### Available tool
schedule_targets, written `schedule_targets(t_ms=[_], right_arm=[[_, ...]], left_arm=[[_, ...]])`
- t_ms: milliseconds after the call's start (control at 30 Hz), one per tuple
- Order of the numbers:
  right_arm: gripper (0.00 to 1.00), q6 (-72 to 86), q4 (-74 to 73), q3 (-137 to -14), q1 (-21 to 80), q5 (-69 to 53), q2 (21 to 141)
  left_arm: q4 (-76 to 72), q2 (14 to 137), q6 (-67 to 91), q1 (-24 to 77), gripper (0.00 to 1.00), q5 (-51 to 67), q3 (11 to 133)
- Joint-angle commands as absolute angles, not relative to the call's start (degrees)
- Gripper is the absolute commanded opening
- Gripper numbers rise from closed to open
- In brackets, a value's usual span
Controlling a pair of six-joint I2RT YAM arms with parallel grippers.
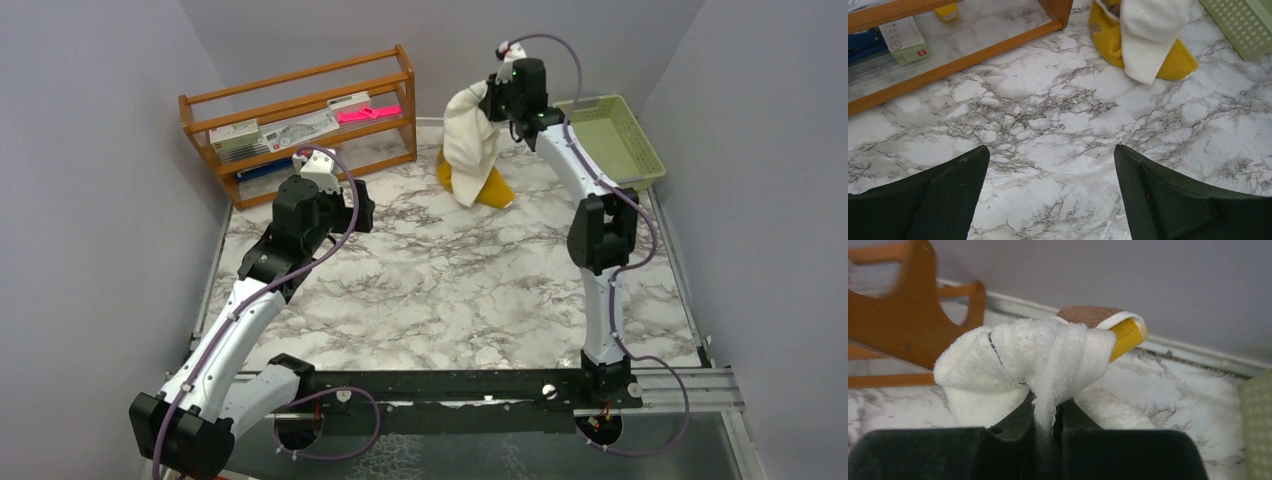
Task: Roll the towels
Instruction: Pick up the towel at the center of the board, then place the towel at the center of the board.
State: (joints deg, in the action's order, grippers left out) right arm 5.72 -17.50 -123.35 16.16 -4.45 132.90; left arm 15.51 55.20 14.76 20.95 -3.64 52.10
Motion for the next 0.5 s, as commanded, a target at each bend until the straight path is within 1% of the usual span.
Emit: schedule_targets(t_ms=[0, 233, 367, 467], right_arm=[[0.01, 5.4, -11.3, -120.8, 16.4, -9.0, 117.1], [0.01, 9.7, -1.5, -95.8, 19.1, -16.3, 93.7], [0.01, 13.2, 2.4, -85.4, 21.2, -24.0, 85.6], [0.01, 13.3, 1.9, -80.9, 22.5, -26.7, 84.1]], left_arm=[[15.6, 53.1, 14.9, 20.5, 0.99, -3.5, 52.7], [15.6, 50.8, 14.2, 20.5, 0.99, -5.3, 52.8], [15.7, 50.5, 14.3, 20.6, 0.99, -5.3, 52.9], [15.7, 50.2, 14.5, 20.6, 0.99, -4.6, 52.9]])
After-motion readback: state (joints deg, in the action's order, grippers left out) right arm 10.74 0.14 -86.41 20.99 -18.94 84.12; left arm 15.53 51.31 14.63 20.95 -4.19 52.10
